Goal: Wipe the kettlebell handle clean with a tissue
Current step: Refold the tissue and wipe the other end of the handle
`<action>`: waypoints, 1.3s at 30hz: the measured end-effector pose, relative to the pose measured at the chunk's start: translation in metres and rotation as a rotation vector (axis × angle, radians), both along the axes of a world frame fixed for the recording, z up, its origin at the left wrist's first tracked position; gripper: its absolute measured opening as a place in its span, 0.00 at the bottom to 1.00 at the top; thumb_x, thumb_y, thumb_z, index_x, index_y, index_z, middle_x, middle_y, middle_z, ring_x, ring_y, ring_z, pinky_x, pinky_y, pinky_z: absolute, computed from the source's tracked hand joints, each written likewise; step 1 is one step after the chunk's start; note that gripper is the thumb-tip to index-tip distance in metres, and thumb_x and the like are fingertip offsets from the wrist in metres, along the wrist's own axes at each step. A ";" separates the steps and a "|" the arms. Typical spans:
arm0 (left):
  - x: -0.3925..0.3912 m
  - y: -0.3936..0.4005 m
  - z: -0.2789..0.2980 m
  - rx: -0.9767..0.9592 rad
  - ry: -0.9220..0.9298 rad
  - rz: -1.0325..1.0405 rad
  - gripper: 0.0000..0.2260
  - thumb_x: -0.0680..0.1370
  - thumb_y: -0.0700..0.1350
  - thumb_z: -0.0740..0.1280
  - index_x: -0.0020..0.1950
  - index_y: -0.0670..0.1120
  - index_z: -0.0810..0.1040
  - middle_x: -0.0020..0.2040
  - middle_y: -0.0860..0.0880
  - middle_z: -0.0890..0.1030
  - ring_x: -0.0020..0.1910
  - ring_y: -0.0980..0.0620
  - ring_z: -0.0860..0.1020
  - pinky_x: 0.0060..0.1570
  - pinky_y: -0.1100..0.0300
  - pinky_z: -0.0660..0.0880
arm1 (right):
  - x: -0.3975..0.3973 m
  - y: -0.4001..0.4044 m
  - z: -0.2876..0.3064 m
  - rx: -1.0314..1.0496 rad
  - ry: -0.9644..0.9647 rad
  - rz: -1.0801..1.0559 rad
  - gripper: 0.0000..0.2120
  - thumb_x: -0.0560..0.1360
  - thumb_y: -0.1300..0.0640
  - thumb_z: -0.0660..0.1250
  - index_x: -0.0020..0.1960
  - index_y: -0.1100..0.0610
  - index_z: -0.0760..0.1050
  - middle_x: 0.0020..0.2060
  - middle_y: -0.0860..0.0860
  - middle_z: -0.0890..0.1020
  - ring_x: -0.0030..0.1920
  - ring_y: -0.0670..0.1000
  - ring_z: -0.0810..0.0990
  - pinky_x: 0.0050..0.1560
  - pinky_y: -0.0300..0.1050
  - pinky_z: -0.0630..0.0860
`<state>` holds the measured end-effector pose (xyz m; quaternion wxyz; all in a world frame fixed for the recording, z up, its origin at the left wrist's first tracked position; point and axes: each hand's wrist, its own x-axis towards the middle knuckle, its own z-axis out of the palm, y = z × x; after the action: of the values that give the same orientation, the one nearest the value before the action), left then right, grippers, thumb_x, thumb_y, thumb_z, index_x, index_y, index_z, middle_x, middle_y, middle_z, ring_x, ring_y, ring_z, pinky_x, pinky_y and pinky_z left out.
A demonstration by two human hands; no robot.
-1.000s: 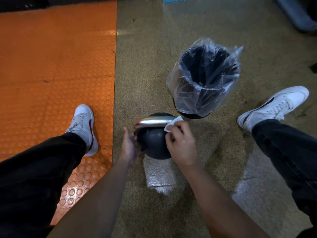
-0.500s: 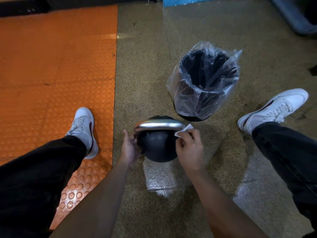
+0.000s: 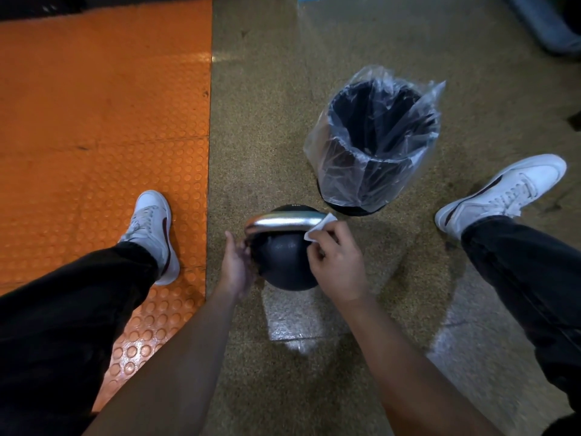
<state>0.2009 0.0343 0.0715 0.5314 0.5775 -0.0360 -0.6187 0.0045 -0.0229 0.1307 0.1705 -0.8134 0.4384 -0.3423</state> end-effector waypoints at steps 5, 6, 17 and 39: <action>0.003 0.000 -0.002 0.012 -0.005 -0.008 0.33 0.78 0.72 0.40 0.64 0.58 0.76 0.61 0.57 0.82 0.70 0.48 0.70 0.71 0.37 0.61 | -0.023 0.000 -0.013 0.100 -0.021 -0.167 0.09 0.70 0.68 0.73 0.48 0.58 0.84 0.49 0.53 0.77 0.41 0.50 0.80 0.43 0.48 0.82; 0.003 -0.001 -0.002 0.013 -0.006 -0.008 0.33 0.77 0.73 0.41 0.64 0.58 0.76 0.62 0.56 0.82 0.71 0.47 0.70 0.72 0.36 0.60 | -0.021 -0.001 -0.008 0.057 -0.045 -0.151 0.09 0.70 0.68 0.73 0.48 0.58 0.84 0.48 0.54 0.78 0.41 0.50 0.80 0.43 0.46 0.81; 0.004 0.000 -0.004 0.003 0.007 -0.008 0.34 0.77 0.74 0.41 0.69 0.58 0.74 0.69 0.53 0.77 0.74 0.46 0.67 0.72 0.33 0.57 | -0.019 -0.004 -0.012 0.063 -0.039 -0.139 0.08 0.70 0.67 0.72 0.48 0.59 0.84 0.48 0.54 0.77 0.42 0.52 0.80 0.45 0.49 0.82; 0.000 0.000 0.000 0.000 -0.012 -0.011 0.38 0.78 0.72 0.40 0.77 0.53 0.66 0.75 0.49 0.71 0.77 0.45 0.62 0.74 0.32 0.52 | -0.015 -0.001 -0.014 0.045 -0.040 -0.126 0.09 0.71 0.68 0.71 0.48 0.58 0.84 0.46 0.54 0.78 0.40 0.49 0.79 0.45 0.40 0.80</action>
<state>0.2013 0.0344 0.0718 0.5280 0.5810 -0.0424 -0.6180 -0.0109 -0.0239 0.1163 0.1754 -0.7732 0.4928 -0.3585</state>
